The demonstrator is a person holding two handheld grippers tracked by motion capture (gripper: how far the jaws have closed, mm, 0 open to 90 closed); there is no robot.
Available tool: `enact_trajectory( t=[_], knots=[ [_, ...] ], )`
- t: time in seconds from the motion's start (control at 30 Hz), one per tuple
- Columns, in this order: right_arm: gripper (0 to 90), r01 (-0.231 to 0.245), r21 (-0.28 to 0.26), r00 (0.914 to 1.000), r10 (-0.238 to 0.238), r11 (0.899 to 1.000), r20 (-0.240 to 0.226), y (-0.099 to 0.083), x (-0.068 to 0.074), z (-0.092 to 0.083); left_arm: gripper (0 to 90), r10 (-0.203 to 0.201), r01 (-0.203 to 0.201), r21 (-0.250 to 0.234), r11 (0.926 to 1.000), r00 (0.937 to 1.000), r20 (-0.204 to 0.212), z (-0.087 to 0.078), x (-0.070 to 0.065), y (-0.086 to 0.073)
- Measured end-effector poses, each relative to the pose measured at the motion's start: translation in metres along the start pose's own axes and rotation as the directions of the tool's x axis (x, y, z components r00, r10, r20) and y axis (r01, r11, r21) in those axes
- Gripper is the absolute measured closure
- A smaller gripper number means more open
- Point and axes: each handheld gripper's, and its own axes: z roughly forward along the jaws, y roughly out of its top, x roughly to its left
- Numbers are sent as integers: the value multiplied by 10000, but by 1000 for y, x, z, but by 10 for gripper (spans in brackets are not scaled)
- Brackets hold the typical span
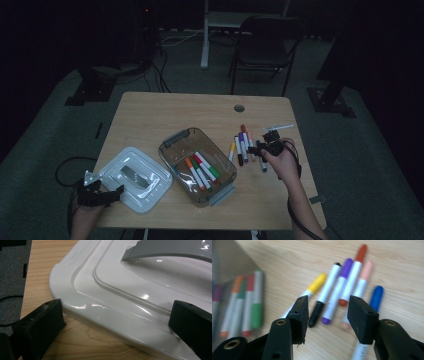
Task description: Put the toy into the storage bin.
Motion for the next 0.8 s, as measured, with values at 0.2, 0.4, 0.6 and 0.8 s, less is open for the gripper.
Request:
enact_trajectory(
  t=[0.2,0.4,0.6,0.8],
  knots=[
    [547,-754,203,9925,730,9969,981,-9,-25,15,5,-6,6,2,10000,10000,-7,0,0,0],
    [546,-1165,823,9815,1020,9898,1620,-16,-40,36,5,-5,5,0,10000,10000,-6,0,0,0],
    [585,-1211,1325,9745,925,9838,2043,-21,-45,49,5,-6,6,0,10000,10000,-7,0,0,0],
    [642,-1282,1329,9656,931,9828,2429,-19,-48,52,5,-13,13,-1,10000,10000,-7,0,0,0]
  ],
)
